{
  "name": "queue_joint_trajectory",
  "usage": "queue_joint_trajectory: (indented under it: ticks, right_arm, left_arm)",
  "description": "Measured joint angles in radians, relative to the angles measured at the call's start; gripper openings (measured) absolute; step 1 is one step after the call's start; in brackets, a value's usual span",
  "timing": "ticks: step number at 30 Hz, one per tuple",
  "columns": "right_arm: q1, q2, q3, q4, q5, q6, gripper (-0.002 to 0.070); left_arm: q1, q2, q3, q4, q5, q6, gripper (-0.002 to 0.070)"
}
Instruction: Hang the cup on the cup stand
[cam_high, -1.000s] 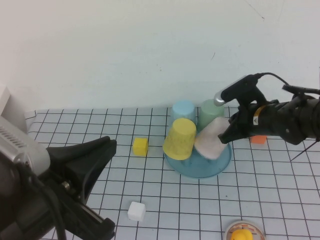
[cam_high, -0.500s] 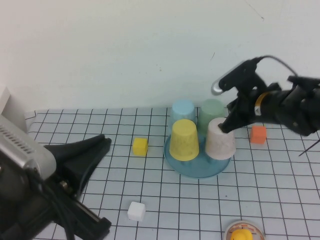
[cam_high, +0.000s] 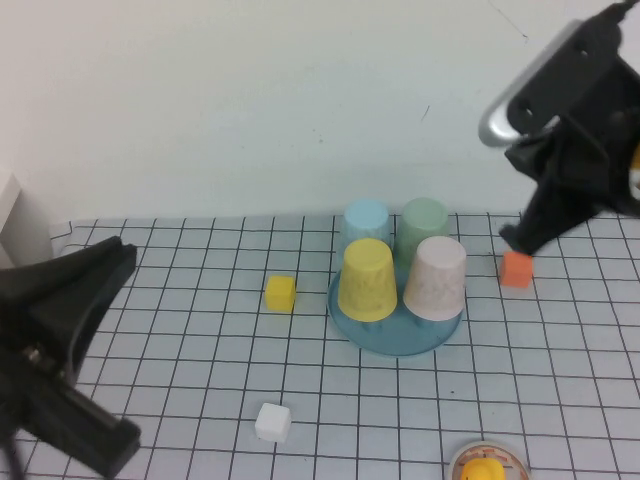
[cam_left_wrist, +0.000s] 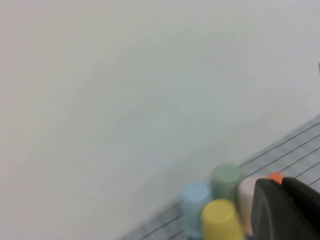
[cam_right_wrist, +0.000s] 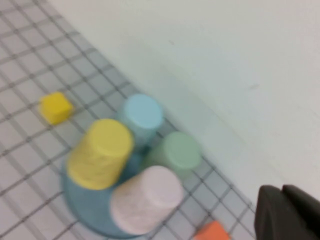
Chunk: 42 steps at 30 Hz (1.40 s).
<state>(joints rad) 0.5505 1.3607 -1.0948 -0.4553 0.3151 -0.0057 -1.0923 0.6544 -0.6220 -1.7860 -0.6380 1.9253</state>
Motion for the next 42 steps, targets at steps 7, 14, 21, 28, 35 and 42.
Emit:
queue_joint_trajectory:
  ticks: [7,14,21,28,35,42]
  right_arm:
    - [0.189,-0.204,0.155,0.115,0.121,-0.03,-0.0001]
    - [0.379,-0.34,0.261,0.323,0.286,-0.253,-0.0001]
    - [0.461,-0.417,0.273,0.435,0.504,-0.358,-0.0001]
    - [0.463,-0.524,0.363,0.366,0.569,-0.274,-0.0001]
    - [0.463,-0.667,0.547,0.211,0.405,-0.066,-0.0001]
    - [0.463,-0.695,0.622,0.17,0.355,0.042,-0.0001]
  left_arm:
    - [0.0,-0.052,0.0,0.002,0.142,0.0,0.0]
    - [0.0,-0.106,0.0,0.004,0.215,0.041,0.0]
    - [0.0,-0.169,0.028,0.02,0.333,0.068,0.0]
    - [0.0,-0.249,0.178,0.027,0.345,0.114,0.0]
    - [0.0,-0.285,0.29,0.027,0.235,0.118,0.0]
    - [0.0,-0.288,0.296,0.02,0.041,0.12,0.0]
